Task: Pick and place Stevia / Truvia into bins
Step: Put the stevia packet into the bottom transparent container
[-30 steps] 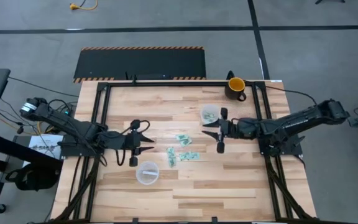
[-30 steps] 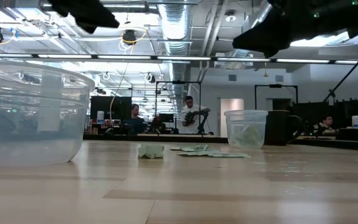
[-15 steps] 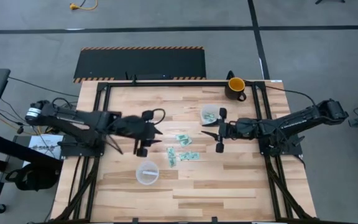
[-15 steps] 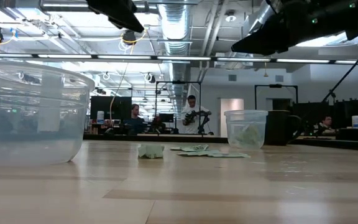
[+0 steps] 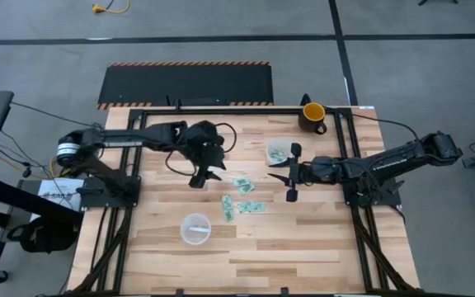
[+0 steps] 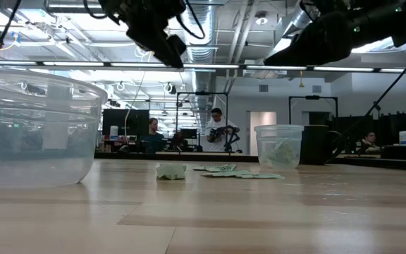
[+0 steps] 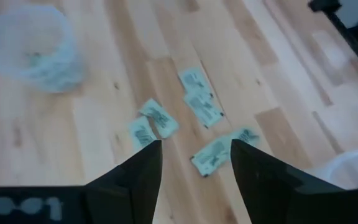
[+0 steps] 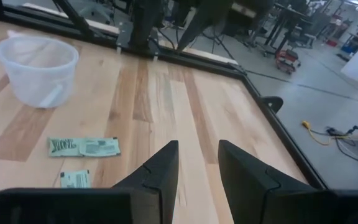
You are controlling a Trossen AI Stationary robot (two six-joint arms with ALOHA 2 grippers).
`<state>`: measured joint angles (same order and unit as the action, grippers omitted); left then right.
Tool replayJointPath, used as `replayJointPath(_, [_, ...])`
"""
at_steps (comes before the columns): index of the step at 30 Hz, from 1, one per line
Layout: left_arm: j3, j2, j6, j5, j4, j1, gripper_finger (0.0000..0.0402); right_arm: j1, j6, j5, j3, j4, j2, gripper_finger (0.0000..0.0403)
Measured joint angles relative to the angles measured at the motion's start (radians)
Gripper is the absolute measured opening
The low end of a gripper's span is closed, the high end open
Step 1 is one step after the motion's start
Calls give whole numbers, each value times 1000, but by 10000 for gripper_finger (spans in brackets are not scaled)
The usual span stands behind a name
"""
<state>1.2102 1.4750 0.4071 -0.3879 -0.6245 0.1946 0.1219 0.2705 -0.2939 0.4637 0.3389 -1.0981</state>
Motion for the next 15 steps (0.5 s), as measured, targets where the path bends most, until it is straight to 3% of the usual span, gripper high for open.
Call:
replayJointPath(10, [1,113,93,-14,-76,-33,172,0,-8,0,0,-32,0,108])
replayJointPath(15, [1,117,161,104,-86,-60,172,0,-8,0,0,-33,0,108])
